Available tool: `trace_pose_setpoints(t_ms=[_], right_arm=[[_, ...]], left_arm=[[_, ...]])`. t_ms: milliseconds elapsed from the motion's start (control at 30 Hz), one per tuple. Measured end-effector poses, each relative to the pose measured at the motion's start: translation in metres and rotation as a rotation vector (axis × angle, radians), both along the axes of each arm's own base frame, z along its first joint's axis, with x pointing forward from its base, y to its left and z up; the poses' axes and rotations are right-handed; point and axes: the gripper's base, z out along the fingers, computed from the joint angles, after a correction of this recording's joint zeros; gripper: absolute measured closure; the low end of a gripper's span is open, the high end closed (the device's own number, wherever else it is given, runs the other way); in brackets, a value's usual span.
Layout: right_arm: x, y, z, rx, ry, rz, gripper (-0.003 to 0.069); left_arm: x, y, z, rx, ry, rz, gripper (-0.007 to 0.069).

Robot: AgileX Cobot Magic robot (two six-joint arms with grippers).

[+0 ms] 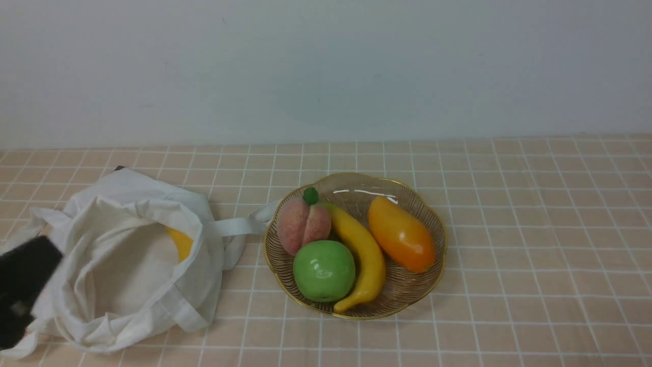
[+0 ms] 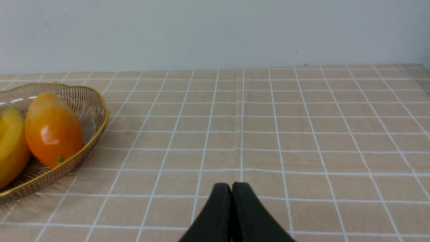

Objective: Take the fruit out of the bag on the brown coffee tablecloth and place them on the plate.
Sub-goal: 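Reach into the white bag and grasp the banana with the left gripper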

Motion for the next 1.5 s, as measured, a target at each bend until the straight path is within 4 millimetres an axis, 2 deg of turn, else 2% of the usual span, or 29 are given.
trace_pose_setpoints(t_ms=[33,100,167,300,433,500,533,633,800,900,967,1000,1033,1133,1233,1367,1433,1500], right_arm=[[0.0,0.0,0.0,0.0,0.0,0.0,0.0676],[0.0,0.0,0.0,0.0,0.0,0.0,0.0676],[0.0,0.0,0.0,0.0,0.0,0.0,0.0676],[0.0,0.0,0.0,0.0,0.0,0.0,0.0676],[0.0,0.0,0.0,0.0,0.0,0.0,0.0676],[0.0,0.0,0.0,0.0,0.0,0.0,0.0676],[0.0,0.0,0.0,0.0,0.0,0.0,0.0676],[0.0,0.0,0.0,0.0,0.0,0.0,0.0676],[0.0,0.0,0.0,0.0,0.0,0.0,0.0676],[0.0,0.0,0.0,0.0,0.0,0.0,0.0676],[0.0,0.0,0.0,0.0,0.0,0.0,0.0676],[0.0,0.0,0.0,0.0,0.0,0.0,0.0676],[0.0,0.0,0.0,0.0,0.0,0.0,0.0676],[0.0,0.0,0.0,0.0,0.0,0.0,0.0676],[0.0,0.0,0.0,0.0,0.0,0.0,0.0676],[0.0,0.0,0.0,0.0,0.0,0.0,0.0676],[0.0,0.0,0.0,0.0,0.0,0.0,0.0676],[0.0,0.0,0.0,0.0,0.0,0.0,0.0676]], left_arm=[[0.029,-0.009,0.003,0.038,0.206,-0.067,0.0632],[0.054,-0.015,-0.001,0.068,0.365,-0.112,0.0632],[0.066,-0.017,-0.002,0.08,0.433,-0.131,0.0632],[0.125,-0.021,-0.021,0.168,0.636,-0.156,0.0632],[0.163,-0.01,-0.042,0.167,0.769,-0.124,0.0631],[0.171,-0.008,-0.046,0.163,0.788,-0.118,0.0631],[0.186,-0.004,-0.06,0.167,0.833,-0.119,0.0631],[0.202,-0.003,-0.076,0.207,0.865,-0.155,0.0629],[0.224,-0.001,-0.1,0.276,0.861,-0.186,0.0564],[0.235,0.001,-0.115,0.304,0.839,-0.168,0.0431],[0.24,0.001,-0.124,0.27,0.842,-0.141,0.0328],[0.241,0.001,-0.125,0.264,0.841,-0.137,0.0307],[0.243,0.0,-0.13,0.225,0.851,-0.123,0.0239],[0.247,-0.003,-0.139,0.184,0.861,-0.124,0.0131],[0.25,-0.005,-0.149,0.173,0.863,-0.153,0.0073],[0.251,-0.006,-0.155,0.201,0.851,-0.189,0.009],[0.251,-0.006,-0.155,0.214,0.845,-0.201,0.0178],[0.25,-0.007,-0.154,0.22,0.844,-0.212,0.0335]])
